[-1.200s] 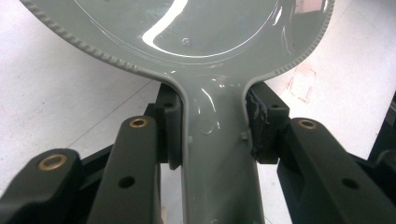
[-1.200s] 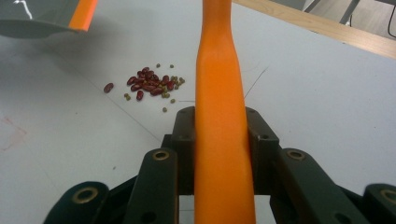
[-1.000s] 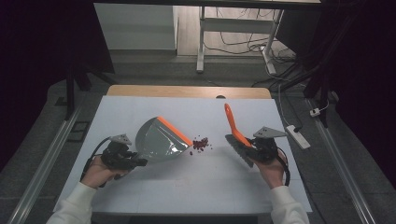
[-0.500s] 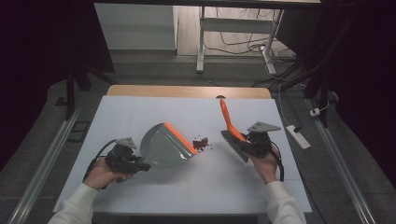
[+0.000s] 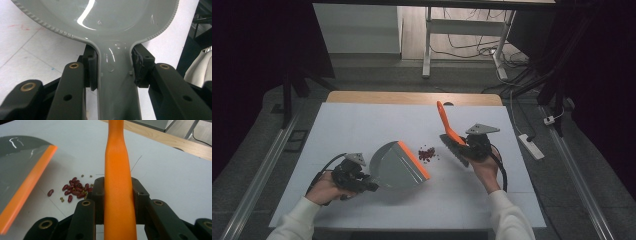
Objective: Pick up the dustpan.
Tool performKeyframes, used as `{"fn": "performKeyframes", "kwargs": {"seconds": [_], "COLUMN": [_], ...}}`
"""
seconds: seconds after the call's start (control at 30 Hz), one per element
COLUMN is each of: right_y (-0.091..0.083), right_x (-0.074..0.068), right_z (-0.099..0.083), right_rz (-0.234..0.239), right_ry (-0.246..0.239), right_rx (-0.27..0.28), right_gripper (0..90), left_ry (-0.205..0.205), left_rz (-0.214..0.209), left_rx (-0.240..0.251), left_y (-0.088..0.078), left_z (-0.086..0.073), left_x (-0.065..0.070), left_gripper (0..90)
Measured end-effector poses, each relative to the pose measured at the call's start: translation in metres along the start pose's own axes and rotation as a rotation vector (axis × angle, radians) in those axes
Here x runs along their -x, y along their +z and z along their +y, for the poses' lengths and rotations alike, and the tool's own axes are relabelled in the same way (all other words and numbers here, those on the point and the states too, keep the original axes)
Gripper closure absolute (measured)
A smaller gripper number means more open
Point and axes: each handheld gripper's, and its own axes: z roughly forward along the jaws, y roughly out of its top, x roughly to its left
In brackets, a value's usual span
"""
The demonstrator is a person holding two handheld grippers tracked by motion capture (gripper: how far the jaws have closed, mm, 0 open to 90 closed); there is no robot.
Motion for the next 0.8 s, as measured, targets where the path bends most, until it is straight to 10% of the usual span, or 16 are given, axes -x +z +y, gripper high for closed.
{"fn": "performKeyframes", "kwargs": {"seconds": [0.8], "right_y": [0.033], "right_x": [-0.005], "right_z": [0.010], "right_rz": [0.013], "right_ry": [-0.029], "right_rx": [-0.030], "right_gripper": [70.1], "left_ry": [-0.010], "left_rz": [0.001], "left_rx": [-0.080], "left_y": [0.009], "left_z": [-0.003], "left_x": [-0.003], "left_gripper": [61.5]}}
